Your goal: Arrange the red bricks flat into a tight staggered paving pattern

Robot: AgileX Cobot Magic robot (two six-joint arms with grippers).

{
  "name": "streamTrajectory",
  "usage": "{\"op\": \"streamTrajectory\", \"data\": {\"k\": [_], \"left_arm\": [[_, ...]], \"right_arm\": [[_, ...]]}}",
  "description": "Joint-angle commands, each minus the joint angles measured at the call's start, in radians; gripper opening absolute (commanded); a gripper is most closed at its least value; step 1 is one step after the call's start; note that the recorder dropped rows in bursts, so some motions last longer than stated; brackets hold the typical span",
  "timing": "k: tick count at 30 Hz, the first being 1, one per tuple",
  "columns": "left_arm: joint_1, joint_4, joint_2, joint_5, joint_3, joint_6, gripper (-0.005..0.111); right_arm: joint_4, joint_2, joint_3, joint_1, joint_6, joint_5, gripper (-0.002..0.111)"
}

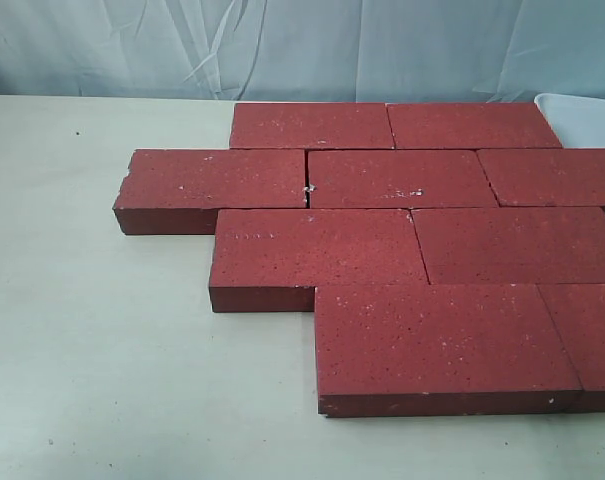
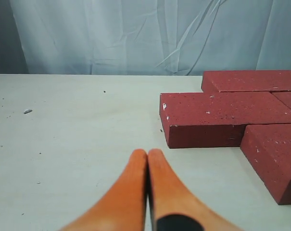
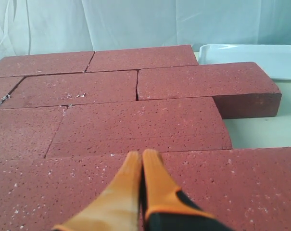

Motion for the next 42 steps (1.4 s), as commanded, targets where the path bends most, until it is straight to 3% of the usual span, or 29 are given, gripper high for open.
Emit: {"op": "streamTrajectory", "data": {"k": [1, 7, 15, 42], "left_arm": [[-0.006, 0.002, -0.004, -0.014, 0.005, 0.004, 0.0], [-0.004, 0.022, -0.004, -0.014, 0.005, 0.004, 0.0], [0.065, 0.029, -0.004, -0.014, 0.005, 0.004, 0.0], [0.066, 0.029, -0.004, -0.014, 0.005, 0.004, 0.0]], "right_arm": [[-0.004, -0.007, 0.002, -0.005, -0.003, -0.007, -0.001], [-0.004, -0.007, 0.002, -0.005, -0.003, -0.007, -0.001], [-0.004, -0.007, 0.002, -0.005, -0.003, -0.007, -0.001], [-0.004, -0.007, 0.002, -0.005, -0.003, -0.007, -0.001]]}}
